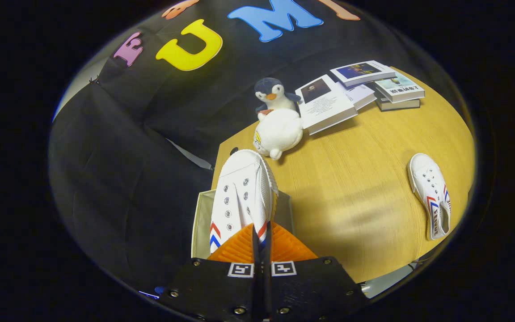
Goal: Open the storage box then place both shoes into the box .Put the left shoe in first, then the right shoe, with the right side of both shoes facing outward in a uniform manner.
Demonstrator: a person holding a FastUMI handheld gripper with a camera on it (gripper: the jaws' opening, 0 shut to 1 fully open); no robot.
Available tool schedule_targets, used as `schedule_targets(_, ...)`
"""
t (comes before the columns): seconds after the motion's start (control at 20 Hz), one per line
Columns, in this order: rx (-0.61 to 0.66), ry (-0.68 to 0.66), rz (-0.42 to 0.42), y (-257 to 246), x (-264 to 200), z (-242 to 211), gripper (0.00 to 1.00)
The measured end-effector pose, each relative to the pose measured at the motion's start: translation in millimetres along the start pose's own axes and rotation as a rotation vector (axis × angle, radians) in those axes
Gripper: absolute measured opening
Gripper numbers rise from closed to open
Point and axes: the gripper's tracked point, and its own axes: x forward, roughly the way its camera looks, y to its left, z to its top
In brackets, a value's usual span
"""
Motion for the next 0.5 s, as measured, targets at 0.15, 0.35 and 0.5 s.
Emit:
schedule_targets(0.15,-0.008,0.005,-0.003,20,17,-9,0.0)
schedule_targets(0.35,-0.002,0.021,-0.001,41,41,-26,0.0)
schedule_targets(0.5,0.006,0.04,-0.005,53,60,-38,0.0)
